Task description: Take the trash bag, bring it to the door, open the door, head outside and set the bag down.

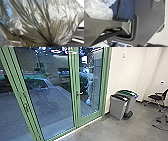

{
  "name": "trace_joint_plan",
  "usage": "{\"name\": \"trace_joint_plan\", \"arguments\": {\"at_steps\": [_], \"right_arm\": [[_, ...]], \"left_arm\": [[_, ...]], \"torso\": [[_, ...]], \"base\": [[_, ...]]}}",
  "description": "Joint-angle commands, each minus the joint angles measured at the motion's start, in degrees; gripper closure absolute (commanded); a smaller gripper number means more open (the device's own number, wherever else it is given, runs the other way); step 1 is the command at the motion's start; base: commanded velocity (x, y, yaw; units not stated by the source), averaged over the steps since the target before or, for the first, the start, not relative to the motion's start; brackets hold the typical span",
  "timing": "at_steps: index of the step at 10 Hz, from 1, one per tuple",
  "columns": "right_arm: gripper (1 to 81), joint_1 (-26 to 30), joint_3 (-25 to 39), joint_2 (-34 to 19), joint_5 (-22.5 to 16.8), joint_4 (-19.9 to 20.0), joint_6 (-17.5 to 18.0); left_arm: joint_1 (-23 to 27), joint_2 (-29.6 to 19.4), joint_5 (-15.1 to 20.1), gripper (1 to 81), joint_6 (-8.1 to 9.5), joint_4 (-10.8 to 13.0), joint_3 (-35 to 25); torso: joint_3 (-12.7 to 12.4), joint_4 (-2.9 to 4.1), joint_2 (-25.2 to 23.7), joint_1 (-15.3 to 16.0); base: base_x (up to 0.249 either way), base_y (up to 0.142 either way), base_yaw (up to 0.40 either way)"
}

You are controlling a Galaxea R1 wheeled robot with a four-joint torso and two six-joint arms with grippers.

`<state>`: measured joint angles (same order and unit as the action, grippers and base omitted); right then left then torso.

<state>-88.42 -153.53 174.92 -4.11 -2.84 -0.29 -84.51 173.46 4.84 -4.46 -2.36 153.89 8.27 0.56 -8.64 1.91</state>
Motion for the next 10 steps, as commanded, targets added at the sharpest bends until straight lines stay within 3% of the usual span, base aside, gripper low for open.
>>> {"name": "trace_joint_plan", "arguments": {"at_steps": [1, 7, 10], "right_arm": [[1.0, 2.6, 0.6, 1.5, -3.3, -0.3, -0.2], [1.0, 2.6, -1.0, 1.5, -3.3, -0.3, -0.2], [1.0, 2.1, -3.2, 1.3, -3.3, 0.0, -0.1]], "left_arm": [[2.5, 1.1, 3.6, 81.1, -0.28, 0.3, -0.3], [2.5, 1.0, 2.9, 81.1, -0.37, 0.3, -0.5], [2.6, 1.5, 2.8, 81.1, -0.28, 1.5, -0.6]], "torso": [[0.0, 0.0, 0.0, 0.0], [0.0, 0.0, 0.0, 0.0], [0.0, 0.0, 0.0, 0.0]], "base": [[0.142, 0.0, 0.0], [0.142, 0.0, 0.0], [0.141, 0.0, 0.0]]}}
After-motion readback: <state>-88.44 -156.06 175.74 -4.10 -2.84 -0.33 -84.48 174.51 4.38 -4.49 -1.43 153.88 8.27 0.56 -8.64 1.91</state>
